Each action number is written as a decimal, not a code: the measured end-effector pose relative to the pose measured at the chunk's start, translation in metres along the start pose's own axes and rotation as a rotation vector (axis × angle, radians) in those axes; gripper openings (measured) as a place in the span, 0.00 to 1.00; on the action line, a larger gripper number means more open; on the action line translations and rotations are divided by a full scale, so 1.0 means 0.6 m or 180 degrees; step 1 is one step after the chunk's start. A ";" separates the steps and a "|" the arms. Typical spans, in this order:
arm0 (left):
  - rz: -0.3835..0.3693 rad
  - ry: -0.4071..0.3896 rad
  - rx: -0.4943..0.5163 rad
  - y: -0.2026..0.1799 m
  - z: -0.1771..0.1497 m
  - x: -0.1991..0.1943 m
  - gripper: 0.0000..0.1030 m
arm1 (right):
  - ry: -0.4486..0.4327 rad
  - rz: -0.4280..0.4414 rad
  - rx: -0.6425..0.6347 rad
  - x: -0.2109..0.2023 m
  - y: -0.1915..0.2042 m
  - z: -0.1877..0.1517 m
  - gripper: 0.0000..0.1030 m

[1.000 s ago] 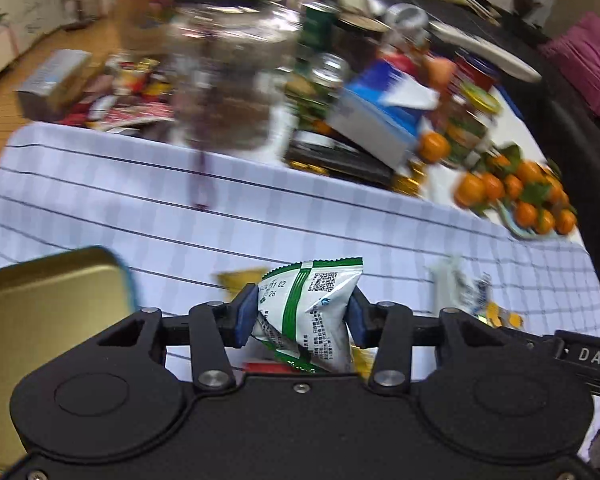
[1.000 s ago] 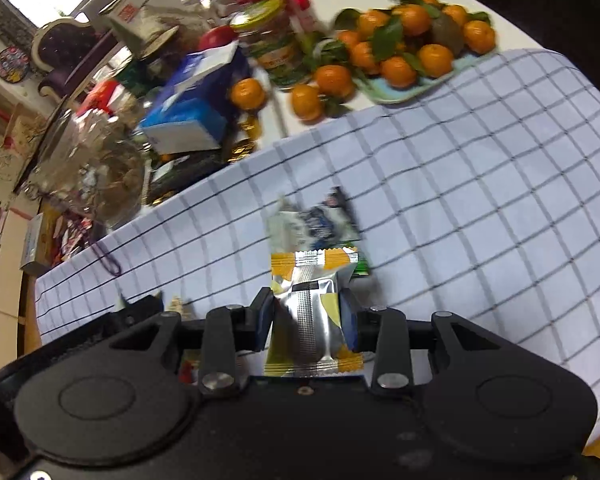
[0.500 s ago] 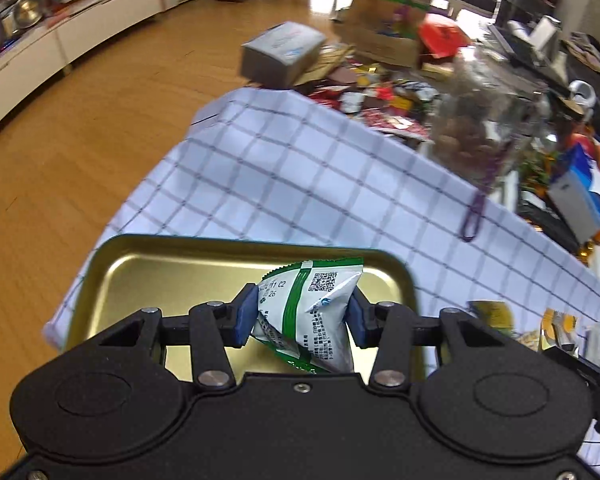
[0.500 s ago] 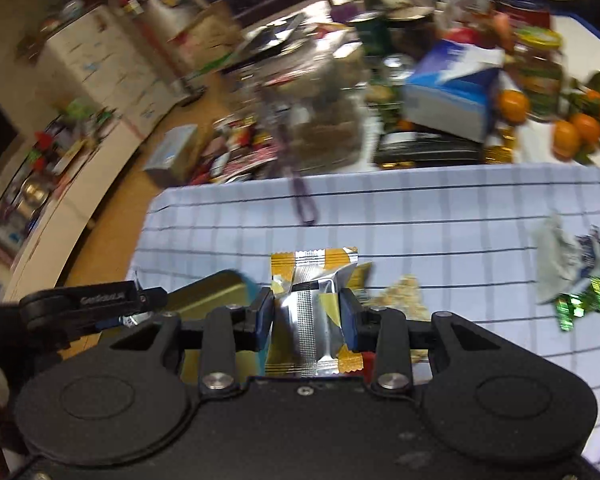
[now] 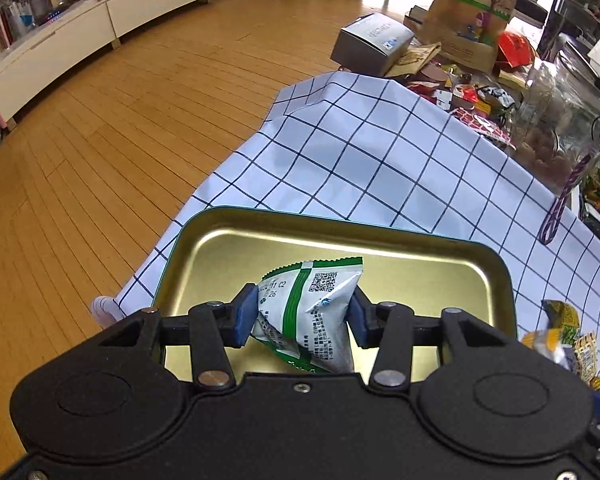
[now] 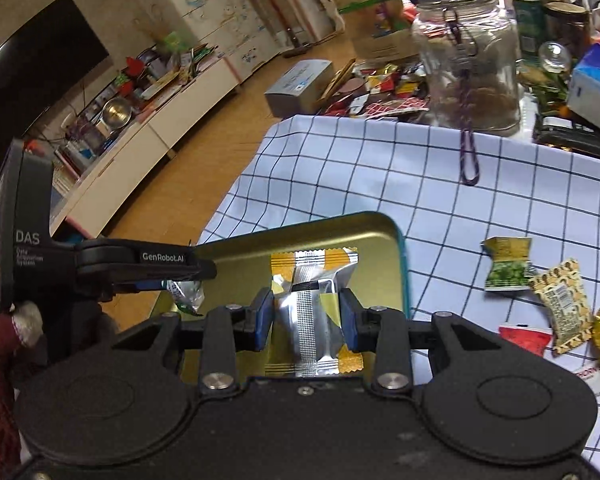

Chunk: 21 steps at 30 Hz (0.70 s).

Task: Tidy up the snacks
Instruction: 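Release the green-white packet into the tin while the right tool drops the candy there, then move both tools back over the snacks on the tablecloth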

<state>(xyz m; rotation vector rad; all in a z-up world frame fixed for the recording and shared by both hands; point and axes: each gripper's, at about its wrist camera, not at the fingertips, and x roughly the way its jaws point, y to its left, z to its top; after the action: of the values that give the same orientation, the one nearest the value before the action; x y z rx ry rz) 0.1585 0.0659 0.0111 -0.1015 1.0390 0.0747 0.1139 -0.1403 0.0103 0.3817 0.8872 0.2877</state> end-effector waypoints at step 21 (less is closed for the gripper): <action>-0.0175 -0.0070 0.0125 -0.046 -0.002 -0.024 0.52 | 0.0022 -0.0067 0.0061 -0.008 -0.021 -0.003 0.39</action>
<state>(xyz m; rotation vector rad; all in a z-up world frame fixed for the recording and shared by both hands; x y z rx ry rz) 0.1533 0.0382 0.0240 -0.0933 1.0146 0.0053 0.1106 -0.1530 0.0070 0.3889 0.9007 0.2614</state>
